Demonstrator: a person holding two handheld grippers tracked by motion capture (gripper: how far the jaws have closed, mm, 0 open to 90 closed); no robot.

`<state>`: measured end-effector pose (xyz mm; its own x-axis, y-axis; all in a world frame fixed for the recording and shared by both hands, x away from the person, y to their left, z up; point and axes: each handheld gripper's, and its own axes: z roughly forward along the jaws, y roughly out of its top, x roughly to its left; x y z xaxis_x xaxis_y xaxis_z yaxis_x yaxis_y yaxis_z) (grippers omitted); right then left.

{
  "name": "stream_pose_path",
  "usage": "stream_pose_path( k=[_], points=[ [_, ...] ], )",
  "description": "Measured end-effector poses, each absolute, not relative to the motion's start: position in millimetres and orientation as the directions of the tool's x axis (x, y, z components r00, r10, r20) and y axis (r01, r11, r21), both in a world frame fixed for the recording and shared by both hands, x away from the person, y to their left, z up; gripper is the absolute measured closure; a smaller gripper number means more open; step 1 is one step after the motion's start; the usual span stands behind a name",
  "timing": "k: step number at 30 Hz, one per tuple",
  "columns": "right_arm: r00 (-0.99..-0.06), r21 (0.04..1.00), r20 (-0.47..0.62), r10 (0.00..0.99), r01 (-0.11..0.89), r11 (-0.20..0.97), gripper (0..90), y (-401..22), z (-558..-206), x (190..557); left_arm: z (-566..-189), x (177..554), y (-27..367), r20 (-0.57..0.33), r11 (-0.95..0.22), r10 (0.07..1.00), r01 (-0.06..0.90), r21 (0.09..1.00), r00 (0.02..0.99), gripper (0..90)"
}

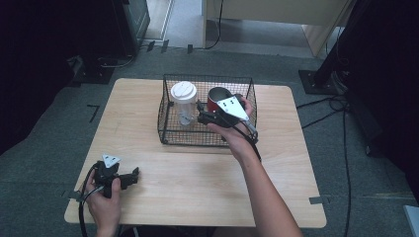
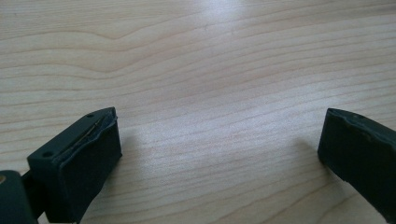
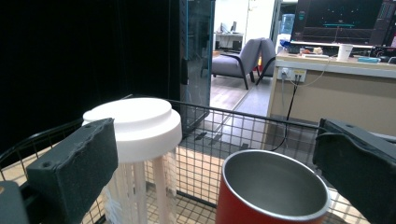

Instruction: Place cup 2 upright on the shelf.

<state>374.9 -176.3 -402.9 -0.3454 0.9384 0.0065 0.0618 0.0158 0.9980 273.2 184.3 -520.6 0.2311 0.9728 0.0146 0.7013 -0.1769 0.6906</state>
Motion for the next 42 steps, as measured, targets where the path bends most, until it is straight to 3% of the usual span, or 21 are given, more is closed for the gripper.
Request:
stream_pose_path(
  k=[21, 42],
  points=[
    [-0.344, 0.998, -0.001, 0.939, 0.055, 0.021, 0.1, -205, -414, 340, -521, 273, 184, 0.015, -0.177, 0.973, 0.701, 0.691, 0.231, 0.0],
    [-0.282, 0.996, 0.018, 0.959, 0.084, 0.006, 0.3, -247, -439, 307, -521, 273, 184, 0.013, -0.174, 0.973, 0.701, 0.692, 0.229, 0.0]
  ],
)
